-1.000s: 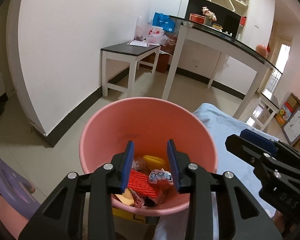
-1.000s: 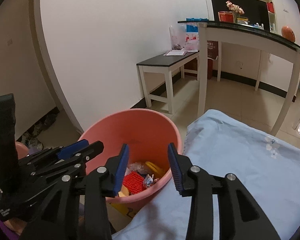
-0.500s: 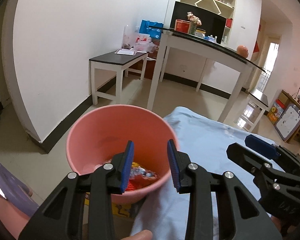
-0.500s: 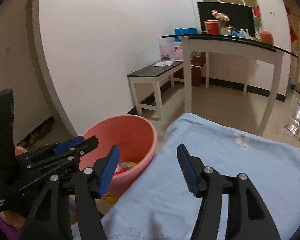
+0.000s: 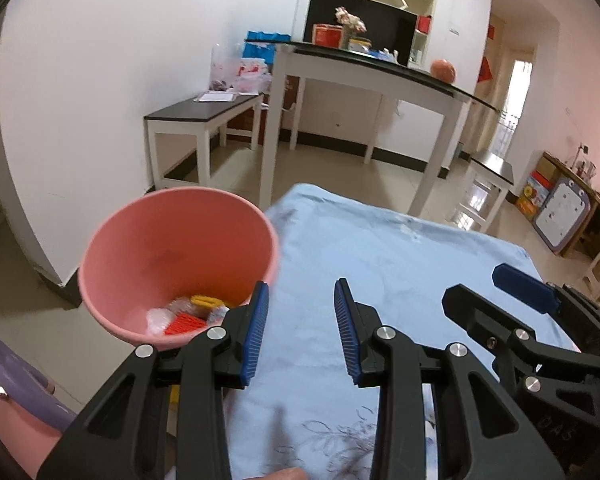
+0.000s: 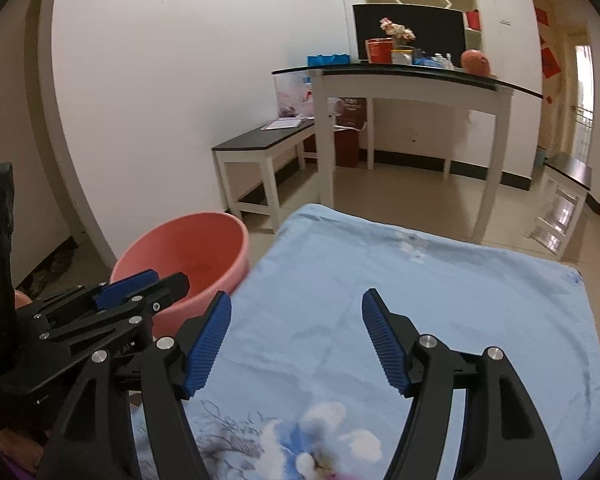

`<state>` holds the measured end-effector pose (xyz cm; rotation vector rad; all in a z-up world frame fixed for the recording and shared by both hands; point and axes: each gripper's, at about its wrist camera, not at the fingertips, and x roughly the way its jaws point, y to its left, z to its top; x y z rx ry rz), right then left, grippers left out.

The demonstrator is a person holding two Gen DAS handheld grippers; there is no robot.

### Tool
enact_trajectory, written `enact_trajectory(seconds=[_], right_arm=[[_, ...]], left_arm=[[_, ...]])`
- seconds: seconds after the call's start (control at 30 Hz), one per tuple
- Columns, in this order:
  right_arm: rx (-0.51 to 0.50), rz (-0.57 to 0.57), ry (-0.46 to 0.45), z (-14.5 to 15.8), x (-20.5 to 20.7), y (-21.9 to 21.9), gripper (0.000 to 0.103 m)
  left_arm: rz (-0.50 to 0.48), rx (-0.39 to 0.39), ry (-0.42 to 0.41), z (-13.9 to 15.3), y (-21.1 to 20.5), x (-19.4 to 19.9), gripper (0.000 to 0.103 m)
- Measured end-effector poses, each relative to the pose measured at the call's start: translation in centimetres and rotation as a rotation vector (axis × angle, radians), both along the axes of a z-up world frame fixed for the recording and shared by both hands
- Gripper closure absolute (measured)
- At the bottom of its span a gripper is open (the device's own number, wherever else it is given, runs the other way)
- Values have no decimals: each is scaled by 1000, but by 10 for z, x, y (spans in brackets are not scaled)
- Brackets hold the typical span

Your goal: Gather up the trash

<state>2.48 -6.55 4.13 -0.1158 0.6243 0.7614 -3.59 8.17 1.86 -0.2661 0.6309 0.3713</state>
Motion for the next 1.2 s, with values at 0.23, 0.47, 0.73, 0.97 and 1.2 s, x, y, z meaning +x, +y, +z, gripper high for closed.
enact_trajectory(seconds=[0.23,0.47,0.73,0.97,1.2], right_arm=[[-2,-47,23,-8,4,-23,36],[-11,-92,36,-15,8,-40,36],[-18,-148,21,-17,7,-54,36],[-29,-192,15,-18,7,-69,36],[-34,-253,22,-20,11,-84,36]], left_arm=[[-38,12,28,-8,-22,11,69],[-60,27,35,-10,-37,20,69],[-89,34,45,-14,-49,27,69],[-123,34,49,-17,-61,32,69],[-166,30,57,-21,-72,39,69]])
